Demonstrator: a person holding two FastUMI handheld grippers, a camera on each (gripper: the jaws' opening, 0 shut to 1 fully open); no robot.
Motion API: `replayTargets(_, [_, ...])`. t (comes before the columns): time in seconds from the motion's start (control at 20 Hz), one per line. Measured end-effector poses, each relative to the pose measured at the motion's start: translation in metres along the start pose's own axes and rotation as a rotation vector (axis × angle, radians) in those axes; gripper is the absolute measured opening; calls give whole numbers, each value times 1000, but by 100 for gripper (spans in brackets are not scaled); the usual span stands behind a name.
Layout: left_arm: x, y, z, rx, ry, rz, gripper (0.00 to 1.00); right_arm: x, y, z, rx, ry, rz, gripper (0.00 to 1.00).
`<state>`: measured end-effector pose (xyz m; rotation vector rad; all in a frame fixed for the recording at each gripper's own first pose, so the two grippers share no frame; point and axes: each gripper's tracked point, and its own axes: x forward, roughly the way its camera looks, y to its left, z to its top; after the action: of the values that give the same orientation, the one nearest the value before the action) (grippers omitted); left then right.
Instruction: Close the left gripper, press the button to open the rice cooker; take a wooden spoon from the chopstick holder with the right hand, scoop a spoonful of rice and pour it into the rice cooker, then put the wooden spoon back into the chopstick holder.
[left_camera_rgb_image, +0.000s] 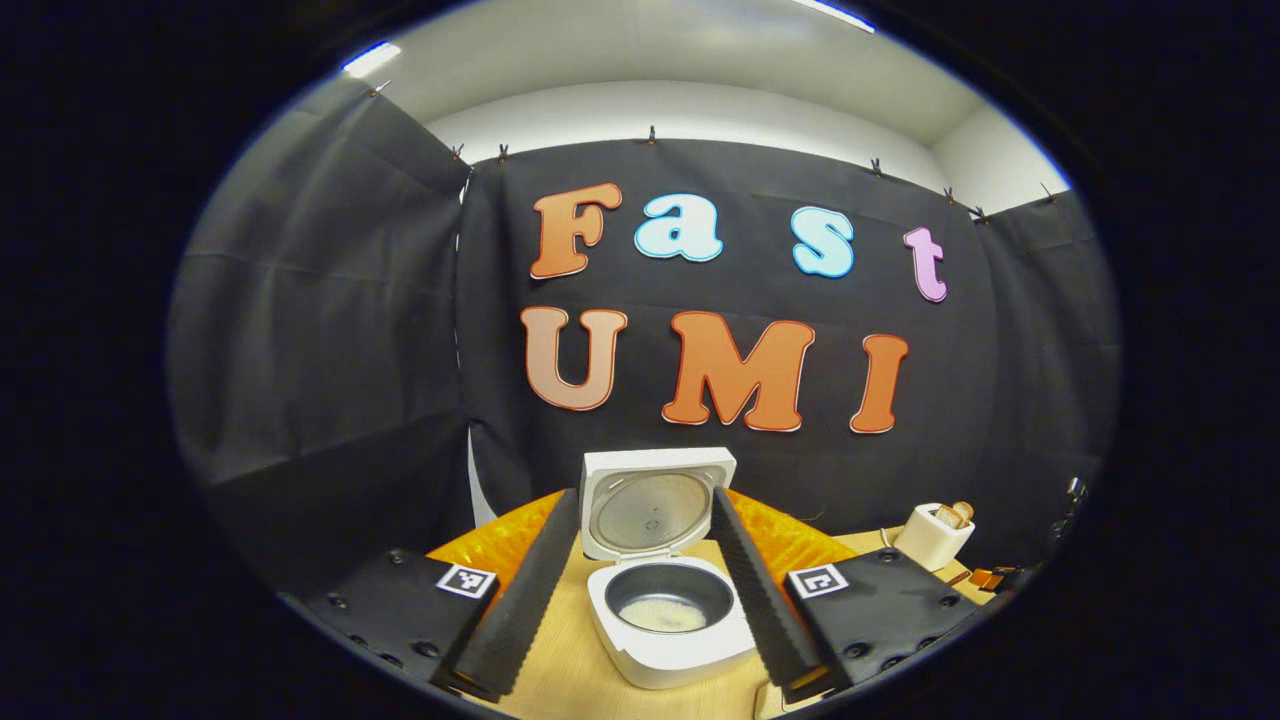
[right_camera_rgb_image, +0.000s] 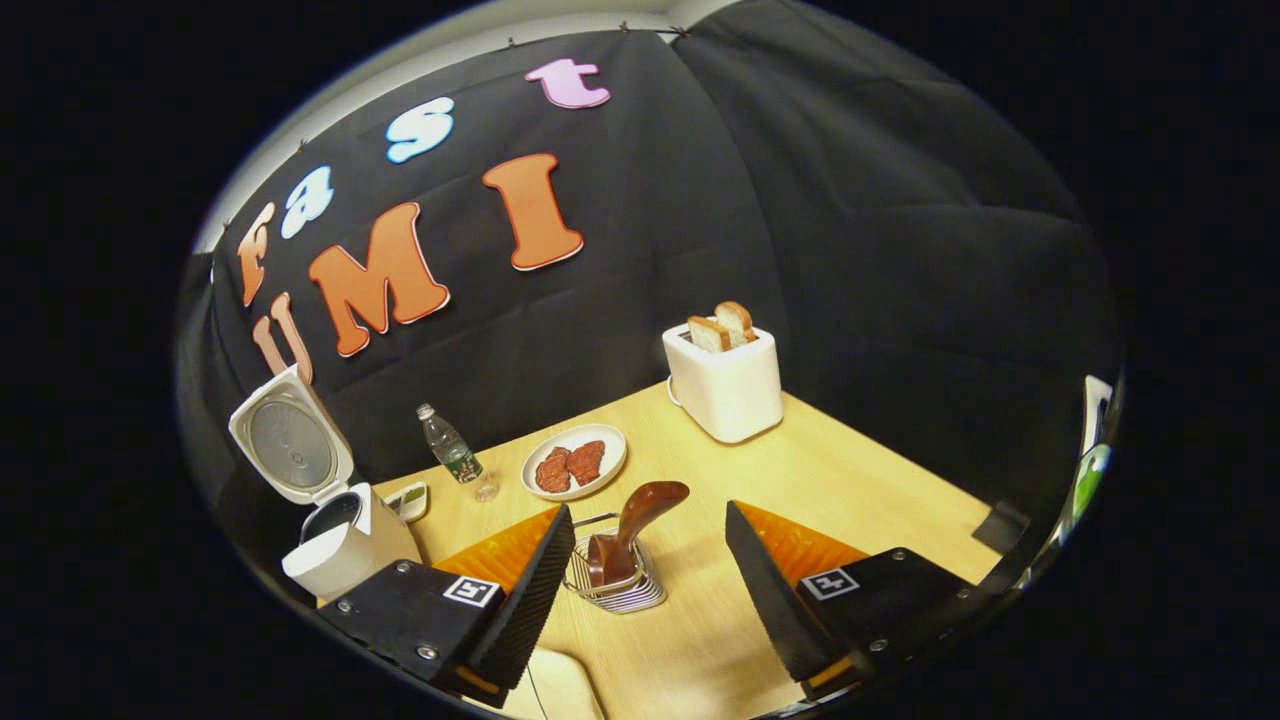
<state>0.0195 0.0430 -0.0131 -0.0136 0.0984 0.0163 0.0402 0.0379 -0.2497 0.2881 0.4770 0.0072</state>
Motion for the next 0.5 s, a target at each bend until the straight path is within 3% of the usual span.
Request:
replayTargets(0.1, [-2,11,-3,24,6,40,100,13,-1,-8,42,23,2,92])
replayTargets(0.35, [-6,22,-12,-14,32,85,100,42,1,-22,105,68,12,84])
replayTargets(0.5, [-3,28,-16,-11,44,120,100,54,6,-18,118,61,42,73])
